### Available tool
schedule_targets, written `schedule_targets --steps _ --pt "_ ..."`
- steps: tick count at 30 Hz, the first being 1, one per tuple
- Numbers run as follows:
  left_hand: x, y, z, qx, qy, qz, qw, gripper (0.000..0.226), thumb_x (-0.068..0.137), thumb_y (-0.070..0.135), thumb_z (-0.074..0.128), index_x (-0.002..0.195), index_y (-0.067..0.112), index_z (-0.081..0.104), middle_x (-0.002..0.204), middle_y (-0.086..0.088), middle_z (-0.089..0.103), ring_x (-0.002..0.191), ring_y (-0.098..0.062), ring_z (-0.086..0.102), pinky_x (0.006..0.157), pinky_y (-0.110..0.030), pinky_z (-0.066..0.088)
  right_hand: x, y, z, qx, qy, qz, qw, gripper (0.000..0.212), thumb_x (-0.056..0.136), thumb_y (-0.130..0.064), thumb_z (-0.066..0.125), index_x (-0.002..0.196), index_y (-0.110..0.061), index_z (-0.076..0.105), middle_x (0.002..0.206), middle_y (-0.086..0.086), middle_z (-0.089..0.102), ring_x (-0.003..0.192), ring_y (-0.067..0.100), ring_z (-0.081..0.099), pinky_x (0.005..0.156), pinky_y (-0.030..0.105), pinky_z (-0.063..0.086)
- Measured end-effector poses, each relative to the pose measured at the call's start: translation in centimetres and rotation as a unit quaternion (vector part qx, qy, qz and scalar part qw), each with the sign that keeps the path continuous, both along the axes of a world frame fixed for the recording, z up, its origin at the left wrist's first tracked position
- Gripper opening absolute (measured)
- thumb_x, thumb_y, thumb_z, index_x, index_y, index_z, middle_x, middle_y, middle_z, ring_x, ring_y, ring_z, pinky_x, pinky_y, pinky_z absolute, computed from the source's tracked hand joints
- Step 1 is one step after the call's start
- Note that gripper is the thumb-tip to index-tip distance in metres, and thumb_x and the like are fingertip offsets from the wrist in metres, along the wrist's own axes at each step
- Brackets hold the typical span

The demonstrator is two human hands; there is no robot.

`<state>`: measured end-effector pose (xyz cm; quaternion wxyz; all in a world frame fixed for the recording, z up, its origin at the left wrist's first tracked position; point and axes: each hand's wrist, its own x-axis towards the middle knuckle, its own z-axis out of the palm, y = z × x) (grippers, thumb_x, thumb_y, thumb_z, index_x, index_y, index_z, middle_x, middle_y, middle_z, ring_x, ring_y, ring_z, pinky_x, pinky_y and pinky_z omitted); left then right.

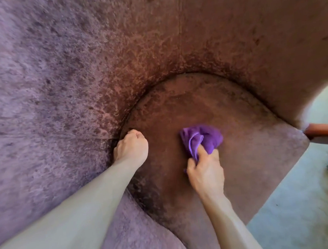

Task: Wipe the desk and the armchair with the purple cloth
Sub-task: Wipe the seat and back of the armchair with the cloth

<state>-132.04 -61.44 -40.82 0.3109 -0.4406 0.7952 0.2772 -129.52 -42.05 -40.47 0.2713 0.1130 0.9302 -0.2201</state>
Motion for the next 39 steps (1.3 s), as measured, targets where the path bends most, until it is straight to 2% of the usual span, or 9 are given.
schedule_targets --steps 6,12,16,20,24,27,31,34,39 --pt "-0.1 -0.5 0.2 0.019 -0.015 -0.022 0.999 0.047 0.106 0.036 0.027 0.143 0.017 0.049 0.153 -0.011 0.046 0.136 -0.035 0.044 0.110 -0.038 0.031 10.0 -2.8 1.4 -0.085 -0.193 0.282 0.936 0.073 0.086 -0.029 0.043 0.148 -0.057 0.018 0.125 0.004 0.039 0.105 0.035 0.061 0.087 0.043 0.053" --pt "-1.6 -1.6 0.1 0.019 -0.046 0.009 0.999 0.072 0.100 0.060 0.017 0.138 0.015 0.059 0.148 -0.014 0.052 0.136 -0.034 0.046 0.116 -0.043 0.030 6.6 -7.0 1.7 -0.074 -0.074 0.217 0.971 0.056 0.085 -0.020 0.047 0.136 -0.042 0.040 0.120 0.004 0.041 0.098 0.034 0.058 0.077 0.041 0.053" --pt "-1.3 -1.8 0.1 0.026 -0.050 -0.005 0.998 0.078 0.099 0.063 0.012 0.140 0.014 0.057 0.150 -0.015 0.049 0.137 -0.034 0.045 0.117 -0.042 0.029 8.2 -9.6 1.5 -0.040 -0.120 0.281 0.951 0.040 0.101 -0.019 0.038 0.136 -0.038 0.044 0.129 0.008 0.038 0.108 0.034 0.052 0.078 0.043 0.051" --pt "0.2 -0.7 0.2 0.010 -0.033 -0.076 0.997 0.068 0.103 0.054 0.015 0.148 0.013 0.045 0.152 -0.016 0.045 0.138 -0.036 0.043 0.113 -0.042 0.027 7.5 -7.6 1.4 -0.046 -0.120 0.304 0.944 0.043 0.092 -0.015 0.048 0.127 -0.039 0.052 0.124 0.007 0.038 0.107 0.033 0.051 0.076 0.043 0.051" --pt "1.2 0.2 -0.1 0.016 -0.042 -0.149 0.988 0.058 0.104 0.040 0.014 0.155 0.018 0.031 0.166 -0.016 0.018 0.146 -0.035 0.033 0.115 -0.046 0.026 4.1 -3.4 2.6 -0.021 0.038 0.243 0.969 0.061 0.088 -0.024 0.045 0.142 -0.053 0.037 0.109 -0.001 0.036 0.096 0.028 0.049 0.062 0.038 0.046" --pt "1.8 0.6 -0.1 -0.026 -0.035 -0.219 0.975 0.061 0.103 0.046 0.018 0.157 0.018 0.025 0.166 -0.017 0.012 0.146 -0.036 0.029 0.116 -0.048 0.026 0.8 3.6 2.4 0.039 0.075 0.113 0.990 0.070 0.087 -0.021 0.055 0.146 -0.055 0.039 0.113 0.002 0.038 0.100 0.031 0.054 0.078 0.040 0.052" --pt "2.6 2.8 -0.3 -0.105 0.124 -0.401 0.901 0.053 0.101 0.042 0.035 0.154 0.034 0.031 0.167 -0.008 0.014 0.149 -0.031 0.023 0.118 -0.050 0.027 -1.3 12.9 1.9 0.089 0.113 -0.262 0.954 0.058 0.082 -0.026 0.047 0.138 -0.016 0.055 0.123 0.029 0.051 0.105 0.046 0.057 0.089 0.048 0.047" --pt "2.7 5.2 -1.1 -0.083 0.143 -0.440 0.882 0.052 0.101 0.036 0.038 0.152 0.038 0.033 0.168 -0.001 0.011 0.152 -0.028 0.017 0.119 -0.051 0.026 2.6 12.2 1.3 0.072 0.015 -0.221 0.973 0.038 0.089 -0.021 0.051 0.120 -0.001 0.059 0.114 0.033 0.055 0.099 0.047 0.059 0.087 0.047 0.049" --pt "3.8 8.3 -1.3 -0.101 0.108 -0.421 0.895 0.058 0.100 0.034 0.041 0.156 0.031 0.026 0.168 -0.003 0.007 0.153 -0.029 0.014 0.119 -0.050 0.026 7.8 10.4 0.6 -0.019 -0.035 -0.134 0.990 0.062 0.088 -0.015 0.059 0.147 -0.034 0.051 0.112 0.008 0.045 0.103 0.037 0.059 0.086 0.037 0.048"
